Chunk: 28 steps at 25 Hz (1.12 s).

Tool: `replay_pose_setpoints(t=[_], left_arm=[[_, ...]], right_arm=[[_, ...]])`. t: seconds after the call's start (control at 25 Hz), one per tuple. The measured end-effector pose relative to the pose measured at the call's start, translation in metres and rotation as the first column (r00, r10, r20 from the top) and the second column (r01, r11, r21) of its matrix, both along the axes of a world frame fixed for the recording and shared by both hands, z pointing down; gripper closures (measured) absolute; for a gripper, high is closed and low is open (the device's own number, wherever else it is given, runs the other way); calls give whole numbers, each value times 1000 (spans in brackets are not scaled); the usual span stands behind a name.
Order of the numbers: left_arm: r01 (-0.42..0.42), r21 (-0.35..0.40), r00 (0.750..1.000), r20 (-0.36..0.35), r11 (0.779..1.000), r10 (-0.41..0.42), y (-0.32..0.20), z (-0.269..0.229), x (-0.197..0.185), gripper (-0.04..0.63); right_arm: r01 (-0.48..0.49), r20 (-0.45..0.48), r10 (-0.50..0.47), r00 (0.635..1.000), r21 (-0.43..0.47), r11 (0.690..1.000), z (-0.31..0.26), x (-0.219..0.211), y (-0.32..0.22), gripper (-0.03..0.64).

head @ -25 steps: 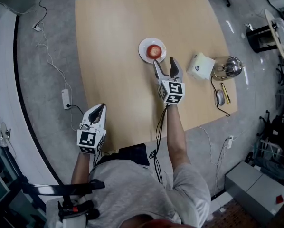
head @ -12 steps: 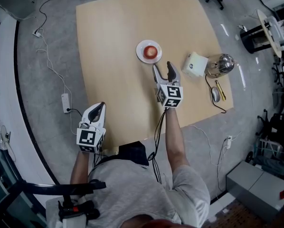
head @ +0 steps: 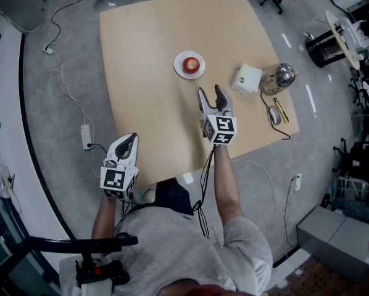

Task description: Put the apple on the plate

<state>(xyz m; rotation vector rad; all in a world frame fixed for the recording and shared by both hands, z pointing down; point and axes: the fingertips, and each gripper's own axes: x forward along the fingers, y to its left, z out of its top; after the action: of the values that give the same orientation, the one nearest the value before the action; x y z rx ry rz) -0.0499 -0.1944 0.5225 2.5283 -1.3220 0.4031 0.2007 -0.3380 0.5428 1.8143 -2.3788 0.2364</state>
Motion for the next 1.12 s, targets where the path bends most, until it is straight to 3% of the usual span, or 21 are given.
replay_pose_setpoints(t=[1.12], left_arm=[[-40, 126, 999, -30, 991, 44, 80, -56, -13, 575]], right_arm=[[-67, 20, 65, 998, 80, 995, -63, -5, 139, 465]])
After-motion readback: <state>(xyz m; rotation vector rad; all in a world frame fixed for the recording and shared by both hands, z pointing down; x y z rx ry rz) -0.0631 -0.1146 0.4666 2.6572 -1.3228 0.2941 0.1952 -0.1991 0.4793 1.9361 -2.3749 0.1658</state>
